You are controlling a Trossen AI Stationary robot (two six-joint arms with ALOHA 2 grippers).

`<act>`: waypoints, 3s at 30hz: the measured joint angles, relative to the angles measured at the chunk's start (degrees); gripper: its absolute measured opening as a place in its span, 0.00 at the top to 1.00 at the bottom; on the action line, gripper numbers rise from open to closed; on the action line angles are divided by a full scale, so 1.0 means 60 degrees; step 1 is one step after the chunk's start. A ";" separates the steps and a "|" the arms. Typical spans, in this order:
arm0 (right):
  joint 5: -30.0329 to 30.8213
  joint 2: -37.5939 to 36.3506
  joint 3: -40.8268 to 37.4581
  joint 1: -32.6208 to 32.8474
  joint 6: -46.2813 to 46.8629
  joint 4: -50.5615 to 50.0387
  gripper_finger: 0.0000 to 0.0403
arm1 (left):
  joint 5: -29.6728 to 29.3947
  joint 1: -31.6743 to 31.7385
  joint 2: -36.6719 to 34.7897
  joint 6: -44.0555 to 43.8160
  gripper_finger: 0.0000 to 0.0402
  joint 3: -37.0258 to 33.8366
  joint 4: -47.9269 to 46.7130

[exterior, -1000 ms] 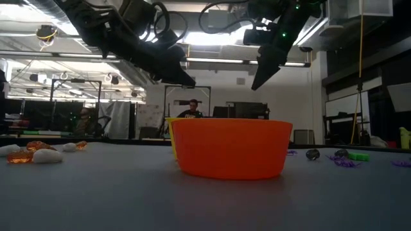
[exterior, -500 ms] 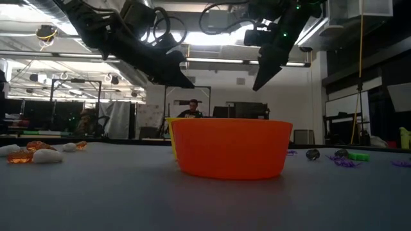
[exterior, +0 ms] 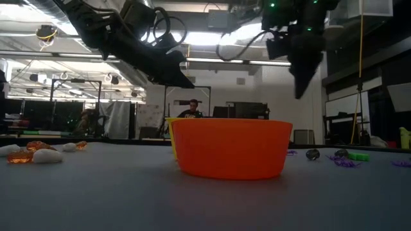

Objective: Sort Halloween decoration
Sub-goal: Put the green skeleton toy into the green bin

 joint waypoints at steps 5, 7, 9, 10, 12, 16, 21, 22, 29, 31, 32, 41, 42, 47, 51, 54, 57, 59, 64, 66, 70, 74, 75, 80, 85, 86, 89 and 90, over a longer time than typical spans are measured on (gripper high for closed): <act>0.0044 -0.0219 -0.0947 0.0945 0.1167 -0.0043 0.51 | 0.0036 0.0000 0.0000 0.0000 0.67 -0.0003 -0.0003; 0.0043 -0.0352 -0.1369 0.1323 0.1858 -0.0040 0.51 | 0.0036 -0.0004 0.0000 0.0000 0.67 -0.0004 -0.0009; 0.0043 -0.0473 -0.1733 0.1697 0.2766 -0.0027 0.51 | 0.0037 -0.0004 0.0000 0.0000 0.67 -0.0004 -0.0008; 0.0044 -0.0553 -0.1906 0.1880 0.3259 -0.0006 0.51 | 0.0036 -0.0004 0.0000 0.0000 0.67 0.0000 -0.0011; 0.0108 -0.0764 -0.2263 0.2237 0.4264 0.0006 0.51 | 0.0036 -0.0004 0.0000 0.0000 0.67 -0.0004 -0.0007; 0.0830 -0.1065 -0.2980 0.3002 0.6385 0.0099 0.51 | 0.0036 -0.0004 0.0000 0.0000 0.67 -0.0003 -0.0011; 0.1407 -0.1108 -0.3737 0.3549 0.8196 0.0359 0.51 | 0.0036 -0.0004 0.0000 0.0004 0.67 -0.0004 -0.0011; 0.1401 -0.1108 -0.3879 0.3584 0.8348 0.0552 0.51 | 0.0036 -0.0004 0.0000 0.0004 0.67 -0.0004 -0.0011; 0.1376 -0.1104 -0.4743 0.3595 0.8276 0.2301 0.51 | 0.0036 -0.0004 0.0000 0.0004 0.67 -0.0004 -0.0009; 0.1376 -0.1104 -0.4891 0.3595 0.8164 0.2602 0.51 | 0.0036 -0.0004 0.0003 0.0004 0.67 -0.0004 -0.0010; 0.1379 -0.1104 -0.4952 0.3595 0.8135 0.2714 0.51 | 0.0036 -0.0004 0.0000 0.0004 0.67 -0.0004 -0.0011; 0.1635 -0.1104 -0.5494 0.3595 0.8389 0.3215 0.51 | 0.0036 -0.0004 0.0000 0.0002 0.67 -0.0004 -0.0007; 0.1627 -0.1104 -0.5604 0.3595 0.8404 0.3417 0.51 | 0.0036 -0.0004 0.0000 0.0000 0.67 -0.0004 -0.0007; 0.1679 -0.1134 -0.6043 0.3595 0.8403 0.4438 0.51 | 0.0036 -0.0004 0.0003 0.0001 0.67 0.0000 -0.0007; 0.1697 -0.1131 -0.6105 0.3595 0.8461 0.4501 0.51 | 0.0036 -0.0002 0.0002 0.0004 0.67 -0.0004 -0.0007; 0.1697 -0.1123 -0.6108 0.3595 0.8451 0.4504 0.51 | 0.0033 -0.0001 0.0002 0.0001 0.67 -0.0004 -0.0007; 0.1688 -0.1115 -0.6108 0.3595 0.8440 0.4517 0.55 | 0.0034 -0.0004 0.0000 0.0001 0.67 -0.0004 -0.0007; 0.1652 -0.1115 -0.6108 0.3595 0.8428 0.4543 0.60 | 0.0034 0.0000 0.0002 0.0003 0.67 -0.0004 -0.0007; 0.1627 -0.1108 -0.6108 0.3595 0.8428 0.4573 0.74 | 0.0033 0.0000 0.0003 0.0004 0.67 -0.0004 -0.0007; 0.1631 -0.1108 -0.6108 0.3595 0.8428 0.4566 0.79 | 0.0033 -0.0004 0.0004 0.0004 0.67 -0.0004 -0.0007; 0.1627 -0.1108 -0.6111 0.3595 0.8370 0.4553 0.88 | 0.0033 -0.0004 0.0000 0.0004 0.67 -0.0004 -0.0007; 0.1615 -0.1108 -0.6111 0.3595 0.8322 0.4526 0.92 | 0.0033 -0.0003 0.0003 0.0004 0.67 -0.0004 -0.0007; 0.1584 -0.1108 -0.6111 0.3595 0.8319 0.4522 0.93 | 0.0033 0.0000 0.0002 0.0004 0.67 -0.0004 -0.0007; 0.1309 -0.1097 -0.5936 0.3591 0.8219 0.4358 0.92 | 0.0033 0.0000 0.0000 0.0004 0.67 -0.0004 -0.0007; 0.0970 -0.1064 -0.5307 0.3588 0.7561 0.3745 0.92 | 0.0033 0.0000 0.0004 0.0004 0.67 -0.0004 -0.0007; 0.0942 -0.1064 -0.5110 0.3594 0.7432 0.3576 0.92 | 0.0033 0.0000 0.0004 0.0004 0.67 -0.0004 -0.0005; 0.0771 -0.1069 -0.4582 0.3592 0.7300 0.2682 0.91 | 0.0033 0.0000 0.0004 0.0004 0.67 -0.0004 -0.0007; 0.0766 -0.1068 -0.4364 0.3592 0.7296 0.2434 0.91 | 0.0033 0.0000 0.0004 0.0004 0.67 -0.0004 -0.0005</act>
